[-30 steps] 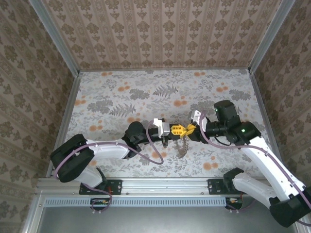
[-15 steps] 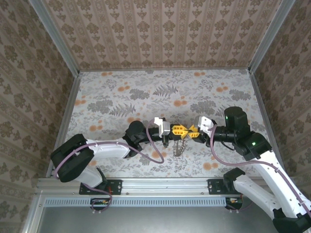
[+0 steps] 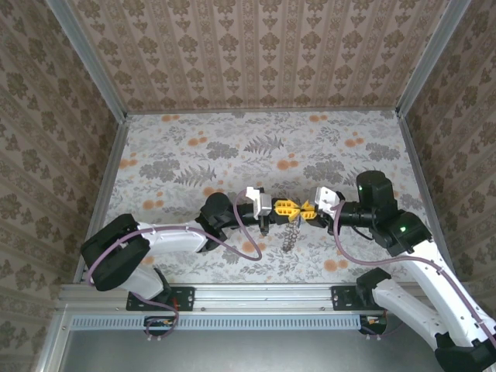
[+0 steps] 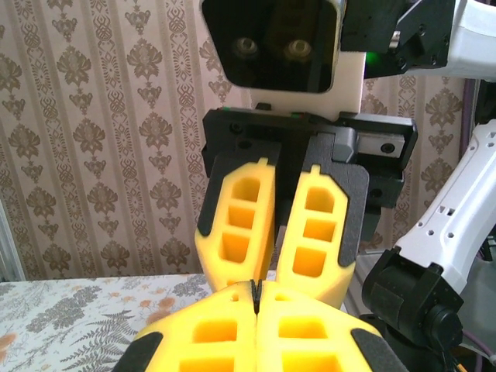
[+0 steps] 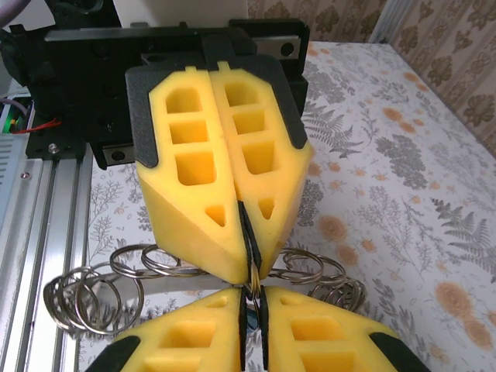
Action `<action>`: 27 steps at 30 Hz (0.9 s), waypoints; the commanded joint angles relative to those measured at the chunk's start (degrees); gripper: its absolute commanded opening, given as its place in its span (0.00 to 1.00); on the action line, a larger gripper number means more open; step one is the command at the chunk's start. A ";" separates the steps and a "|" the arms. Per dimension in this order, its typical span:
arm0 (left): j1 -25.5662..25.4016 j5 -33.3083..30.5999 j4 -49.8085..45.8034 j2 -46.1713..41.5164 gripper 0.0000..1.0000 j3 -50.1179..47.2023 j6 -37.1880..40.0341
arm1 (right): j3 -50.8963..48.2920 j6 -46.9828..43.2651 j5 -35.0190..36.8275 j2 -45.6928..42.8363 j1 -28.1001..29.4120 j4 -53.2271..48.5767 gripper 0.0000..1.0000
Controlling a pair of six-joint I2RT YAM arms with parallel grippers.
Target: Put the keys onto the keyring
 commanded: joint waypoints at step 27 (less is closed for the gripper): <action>-0.61 -1.12 3.37 -0.99 0.00 1.11 -0.11 | -0.63 1.69 -13.85 0.14 0.30 8.63 0.11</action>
